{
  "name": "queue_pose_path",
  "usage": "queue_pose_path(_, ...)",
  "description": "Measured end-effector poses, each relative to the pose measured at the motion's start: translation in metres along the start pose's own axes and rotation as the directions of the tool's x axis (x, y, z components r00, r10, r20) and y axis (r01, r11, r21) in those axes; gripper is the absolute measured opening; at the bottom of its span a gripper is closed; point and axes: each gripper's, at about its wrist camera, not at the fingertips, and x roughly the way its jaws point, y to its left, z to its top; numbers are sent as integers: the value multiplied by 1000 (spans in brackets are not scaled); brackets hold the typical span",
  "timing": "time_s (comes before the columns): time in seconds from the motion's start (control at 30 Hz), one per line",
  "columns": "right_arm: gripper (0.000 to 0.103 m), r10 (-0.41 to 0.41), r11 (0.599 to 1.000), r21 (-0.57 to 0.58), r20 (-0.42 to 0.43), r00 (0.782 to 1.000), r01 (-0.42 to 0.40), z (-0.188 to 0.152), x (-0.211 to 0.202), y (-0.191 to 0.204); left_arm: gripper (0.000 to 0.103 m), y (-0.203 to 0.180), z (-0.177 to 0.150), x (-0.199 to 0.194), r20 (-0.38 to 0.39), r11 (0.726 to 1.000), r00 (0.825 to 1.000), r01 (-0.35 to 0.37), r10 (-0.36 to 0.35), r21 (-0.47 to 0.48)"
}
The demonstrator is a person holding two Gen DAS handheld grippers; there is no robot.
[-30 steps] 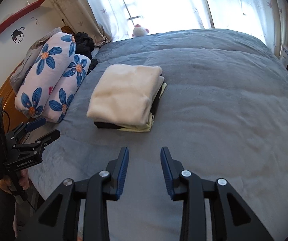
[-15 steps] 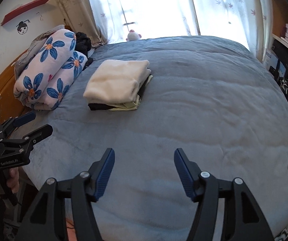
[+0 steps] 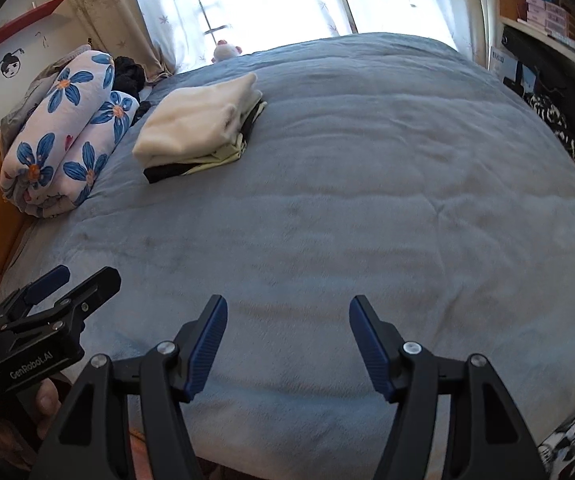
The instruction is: Fold large clothes
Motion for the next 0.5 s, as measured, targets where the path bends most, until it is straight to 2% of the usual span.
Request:
queue_pose_path(0.2,76,5,1000,13,16,1000,-5,-13,-2,3,102,-8,-12,-6,-11,1000,1000,6,-6,14)
queue_pose_path(0.33,78,-39,999,-9,36,999,40,-14,-4,7,102,-13,-18,-11,-4,1000,1000,8,-8,21)
queue_pose_path(0.5,78,-45,999,-8,48,998,46,-16,-7,6,102,-13,-18,-11,-11,1000,1000,4,-4,19)
